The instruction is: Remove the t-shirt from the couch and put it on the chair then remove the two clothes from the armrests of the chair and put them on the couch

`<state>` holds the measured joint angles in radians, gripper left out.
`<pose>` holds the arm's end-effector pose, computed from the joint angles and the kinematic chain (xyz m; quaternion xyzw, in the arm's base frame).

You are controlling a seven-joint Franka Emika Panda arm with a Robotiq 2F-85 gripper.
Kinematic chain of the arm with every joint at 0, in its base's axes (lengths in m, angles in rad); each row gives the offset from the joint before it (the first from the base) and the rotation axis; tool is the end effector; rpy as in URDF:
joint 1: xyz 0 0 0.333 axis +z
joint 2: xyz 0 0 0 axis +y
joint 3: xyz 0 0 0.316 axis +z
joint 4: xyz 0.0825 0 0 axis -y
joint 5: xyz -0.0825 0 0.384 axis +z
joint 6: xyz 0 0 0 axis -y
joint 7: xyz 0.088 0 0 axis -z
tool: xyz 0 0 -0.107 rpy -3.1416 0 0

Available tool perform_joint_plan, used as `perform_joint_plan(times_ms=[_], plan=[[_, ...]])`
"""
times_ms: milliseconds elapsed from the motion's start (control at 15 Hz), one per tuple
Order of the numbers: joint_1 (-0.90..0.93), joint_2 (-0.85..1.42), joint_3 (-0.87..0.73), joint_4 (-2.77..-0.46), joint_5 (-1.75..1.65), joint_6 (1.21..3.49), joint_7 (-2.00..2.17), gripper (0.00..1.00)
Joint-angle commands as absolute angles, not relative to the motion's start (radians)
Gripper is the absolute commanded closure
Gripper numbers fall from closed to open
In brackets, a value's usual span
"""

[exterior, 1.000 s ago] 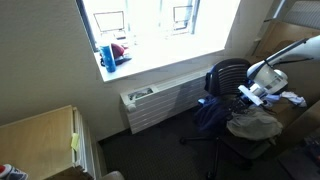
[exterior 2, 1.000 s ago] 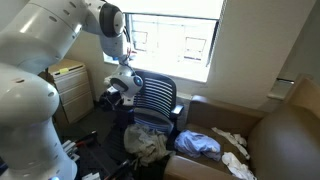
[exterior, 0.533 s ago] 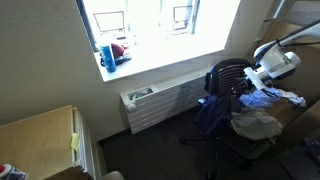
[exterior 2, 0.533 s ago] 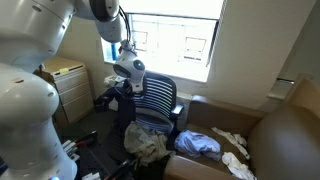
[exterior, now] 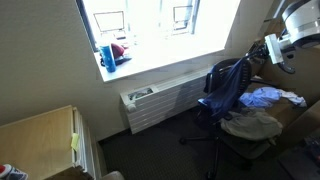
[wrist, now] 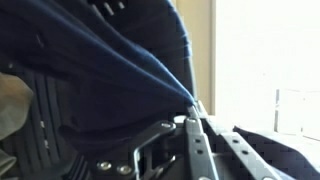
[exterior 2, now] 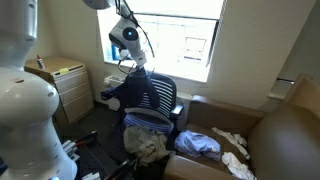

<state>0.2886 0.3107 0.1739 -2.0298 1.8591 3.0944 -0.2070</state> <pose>0.5480 0.1808 0.3048 -0.7558 0.5179 -0.1578 0.3683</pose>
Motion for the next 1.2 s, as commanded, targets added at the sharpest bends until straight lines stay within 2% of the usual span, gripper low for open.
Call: perform_joint_plan(times_ms=[0,200,333,400,467,667,733,1067,1133], plan=[[0.3,0.071,0.152,-2.097,1.982,3.124,-0.373,1.0],[0.268,-0.119,0.131,-2.136,2.054,3.071,-0.474,1.0],[0.234,-0.182,0.138,-2.28,1.897,2.913,-0.254,1.0],[0.27,-0.203,0.066,-2.323,1.898,2.85,-0.26,1.0],[0.266,-0.146,0.116,-2.188,1.935,2.976,-0.311,0.99],[0.266,-0.18,0.071,-2.306,1.907,2.88,-0.281,1.0],[0.231,-0.178,0.066,-2.246,2.065,2.943,-0.465,1.0],[0.148,-0.246,-0.075,-2.197,1.971,2.929,-0.321,1.0],[0.182,-0.283,-0.149,-2.269,1.785,2.723,-0.221,1.0]])
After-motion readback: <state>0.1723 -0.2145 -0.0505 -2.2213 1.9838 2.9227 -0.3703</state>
